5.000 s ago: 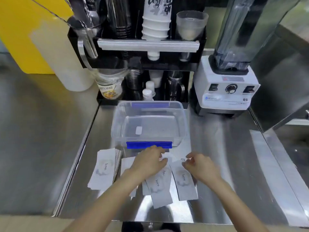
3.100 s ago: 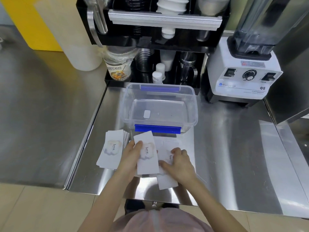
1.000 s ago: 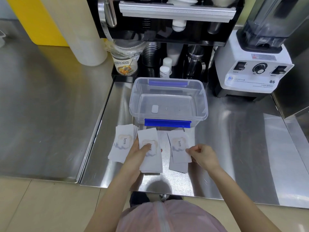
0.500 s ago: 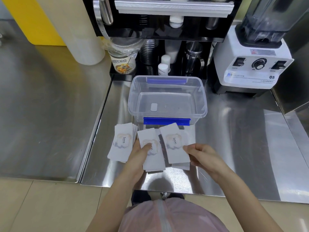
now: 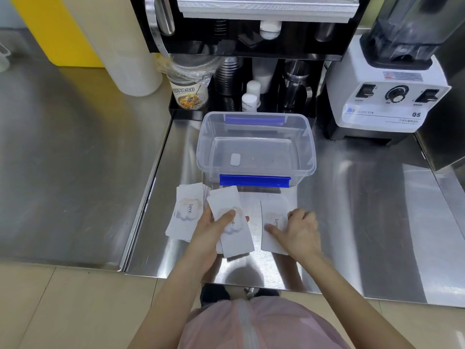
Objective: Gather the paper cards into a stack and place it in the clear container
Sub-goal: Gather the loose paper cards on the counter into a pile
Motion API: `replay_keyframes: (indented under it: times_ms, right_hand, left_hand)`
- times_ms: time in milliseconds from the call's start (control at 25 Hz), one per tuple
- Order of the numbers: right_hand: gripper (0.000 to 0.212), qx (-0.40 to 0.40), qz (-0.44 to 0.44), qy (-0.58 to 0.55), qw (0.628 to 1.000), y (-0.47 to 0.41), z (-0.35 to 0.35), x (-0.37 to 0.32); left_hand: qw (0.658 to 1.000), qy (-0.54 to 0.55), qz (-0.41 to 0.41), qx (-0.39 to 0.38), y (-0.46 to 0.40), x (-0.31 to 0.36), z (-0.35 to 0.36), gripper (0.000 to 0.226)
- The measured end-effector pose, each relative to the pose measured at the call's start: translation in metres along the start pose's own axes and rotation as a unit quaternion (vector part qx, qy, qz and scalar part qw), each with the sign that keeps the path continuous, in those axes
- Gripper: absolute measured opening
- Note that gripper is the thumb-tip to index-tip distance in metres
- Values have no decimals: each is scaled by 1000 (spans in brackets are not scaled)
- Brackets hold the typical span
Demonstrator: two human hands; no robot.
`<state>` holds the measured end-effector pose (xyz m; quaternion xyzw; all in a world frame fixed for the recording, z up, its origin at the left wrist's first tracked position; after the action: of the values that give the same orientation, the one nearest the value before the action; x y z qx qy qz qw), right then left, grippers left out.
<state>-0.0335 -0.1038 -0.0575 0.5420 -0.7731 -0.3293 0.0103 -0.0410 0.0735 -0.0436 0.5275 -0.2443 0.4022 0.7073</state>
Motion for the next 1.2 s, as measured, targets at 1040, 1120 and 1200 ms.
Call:
replay_keyframes:
  times_ms: [1040, 1120, 1200]
  right_hand:
    - [25, -104, -157, -148, 971, -5, -3, -78]
    - [37, -112, -139, -70, 981, -13, 14, -81]
    - [59, -117, -115, 11, 986, -14, 32, -88]
  left_hand:
    - [997, 25, 77, 11, 17, 34, -34, 35]
    - [996, 29, 87, 19, 21, 37, -43, 37]
    - [995, 35, 83, 43, 22, 36, -51, 39]
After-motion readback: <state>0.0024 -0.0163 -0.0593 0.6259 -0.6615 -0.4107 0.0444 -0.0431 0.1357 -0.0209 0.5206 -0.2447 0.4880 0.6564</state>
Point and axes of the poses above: each hand's wrist, its own y-axis away from the middle knuckle, its own z-axis out of the palm, x = y × z, the point moved 2 cm from there along -y, towards the middle knuckle, and after that the axes turned 8 degrees about -x, right-handed, at the moved point
